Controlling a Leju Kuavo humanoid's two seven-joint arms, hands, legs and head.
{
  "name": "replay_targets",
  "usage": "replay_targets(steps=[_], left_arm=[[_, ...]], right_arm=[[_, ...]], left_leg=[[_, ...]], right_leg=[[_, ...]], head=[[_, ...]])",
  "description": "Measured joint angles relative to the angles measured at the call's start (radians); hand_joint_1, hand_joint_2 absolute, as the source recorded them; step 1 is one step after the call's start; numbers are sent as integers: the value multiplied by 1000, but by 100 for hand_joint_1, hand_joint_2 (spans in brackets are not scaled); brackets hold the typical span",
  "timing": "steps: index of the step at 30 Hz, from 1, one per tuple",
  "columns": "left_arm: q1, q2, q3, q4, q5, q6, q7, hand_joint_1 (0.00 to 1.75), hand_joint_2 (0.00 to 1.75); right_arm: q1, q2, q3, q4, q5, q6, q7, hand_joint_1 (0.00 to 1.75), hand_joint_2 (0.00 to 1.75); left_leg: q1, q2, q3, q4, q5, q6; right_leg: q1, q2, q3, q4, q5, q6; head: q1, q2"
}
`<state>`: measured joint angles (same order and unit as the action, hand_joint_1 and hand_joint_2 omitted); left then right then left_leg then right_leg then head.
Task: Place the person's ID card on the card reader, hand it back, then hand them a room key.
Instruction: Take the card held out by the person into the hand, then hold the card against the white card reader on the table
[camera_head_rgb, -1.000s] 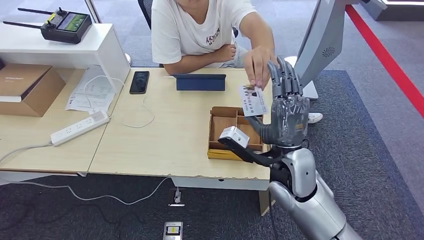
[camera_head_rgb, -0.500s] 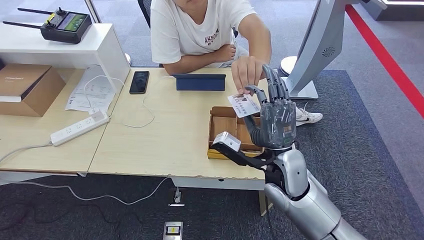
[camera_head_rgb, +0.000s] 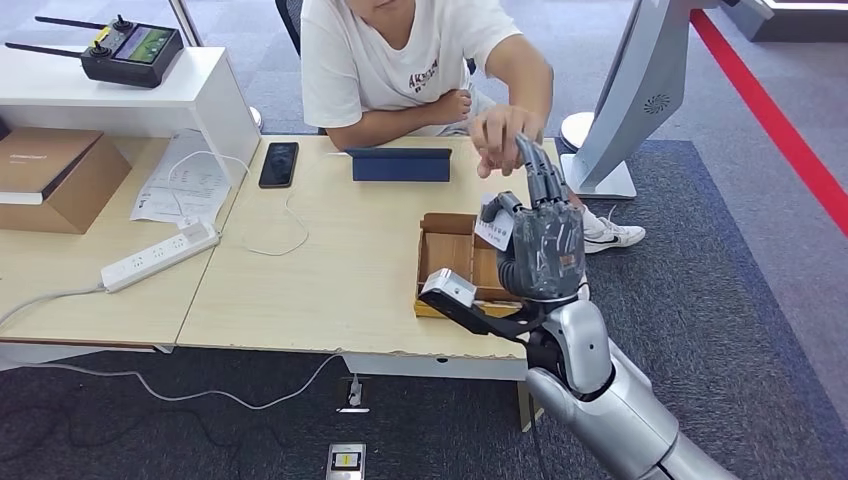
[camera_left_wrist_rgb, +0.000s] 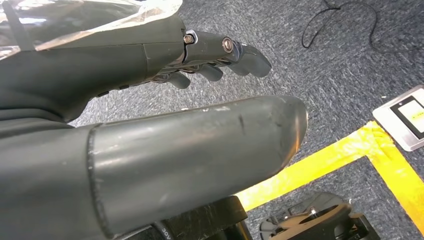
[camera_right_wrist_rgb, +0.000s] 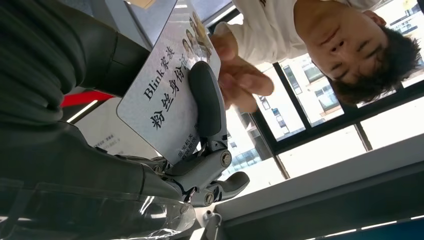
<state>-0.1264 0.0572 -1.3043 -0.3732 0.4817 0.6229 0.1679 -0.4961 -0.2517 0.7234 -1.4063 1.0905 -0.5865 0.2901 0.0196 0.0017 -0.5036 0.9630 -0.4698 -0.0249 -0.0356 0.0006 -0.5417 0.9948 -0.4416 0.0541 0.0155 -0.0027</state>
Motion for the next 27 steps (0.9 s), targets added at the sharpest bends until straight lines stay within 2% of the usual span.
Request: replay_targets(steps=[5,14,27], left_arm=[[1,0,0,0,-1,5,0,0,0],[3,0,0,-1,8,10,1,0,0],[4,-2,0,-2,21,30,-1,0,0]], right_arm=[[-2,-1,8,4,-6,13,4,175,175],[-21,-35,13,38,-104,134,28,175,175],[-25,-78,-3,204,-208,144,43,175,175]], left_leg=[[0,0,0,0,0,0],[0,0,0,0,0,0],[0,0,0,0,0,0]], right_leg=[[0,0,0,0,0,0],[0,0,0,0,0,0],[0,0,0,0,0,0]], head=[[0,0],[0,0],[0,0]])
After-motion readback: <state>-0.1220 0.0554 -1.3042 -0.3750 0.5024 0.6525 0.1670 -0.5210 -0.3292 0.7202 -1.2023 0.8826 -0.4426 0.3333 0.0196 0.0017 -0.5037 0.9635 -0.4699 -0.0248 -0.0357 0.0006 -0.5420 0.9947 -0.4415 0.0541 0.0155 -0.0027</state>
